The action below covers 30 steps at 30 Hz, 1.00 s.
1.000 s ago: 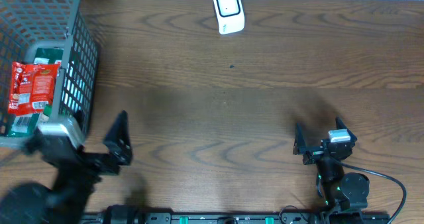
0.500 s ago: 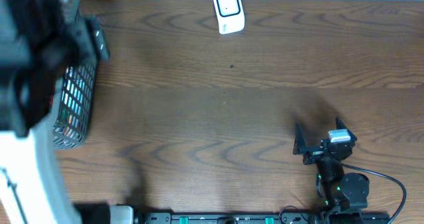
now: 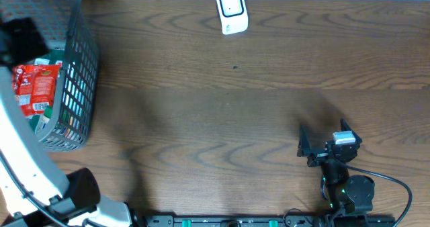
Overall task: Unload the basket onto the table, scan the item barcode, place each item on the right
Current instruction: 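Reach the left gripper into the grey basket toward the green-lidded jar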
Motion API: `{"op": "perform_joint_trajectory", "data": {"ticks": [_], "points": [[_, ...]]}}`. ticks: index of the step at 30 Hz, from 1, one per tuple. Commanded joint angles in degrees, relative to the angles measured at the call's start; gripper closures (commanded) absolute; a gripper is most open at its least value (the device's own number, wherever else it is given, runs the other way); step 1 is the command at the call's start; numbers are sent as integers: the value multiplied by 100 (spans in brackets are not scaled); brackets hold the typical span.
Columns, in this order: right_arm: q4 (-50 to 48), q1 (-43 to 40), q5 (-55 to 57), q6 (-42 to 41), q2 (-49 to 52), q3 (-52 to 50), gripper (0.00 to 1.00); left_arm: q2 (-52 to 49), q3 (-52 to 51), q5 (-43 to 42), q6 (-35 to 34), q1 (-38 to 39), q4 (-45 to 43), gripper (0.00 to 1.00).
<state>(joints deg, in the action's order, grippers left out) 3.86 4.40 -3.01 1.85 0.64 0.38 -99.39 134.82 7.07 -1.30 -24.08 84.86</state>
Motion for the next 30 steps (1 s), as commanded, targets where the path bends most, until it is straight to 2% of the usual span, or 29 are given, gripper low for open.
{"op": "perform_joint_trajectory", "data": {"ticks": [1,10,11,12,17,30], "points": [[22,2,-4,-96,-26,-7,1,-260,-83,92,-240,-568,-7,14],[22,2,-7,-96,-26,-7,1,-479,-1285,-280,-385,-1357,-162,13],[22,2,-7,-96,-26,-7,1,-479,-1438,-280,-385,-1384,-223,13],[22,2,-7,-96,-26,-7,1,-479,-1587,-282,-385,-1390,-291,7],[22,2,-7,-96,-26,-7,1,-479,-2343,-363,-321,-1388,-608,1],[22,2,-7,-96,-26,-7,1,-481,-3947,-555,-409,-1390,-1541,2]]}}
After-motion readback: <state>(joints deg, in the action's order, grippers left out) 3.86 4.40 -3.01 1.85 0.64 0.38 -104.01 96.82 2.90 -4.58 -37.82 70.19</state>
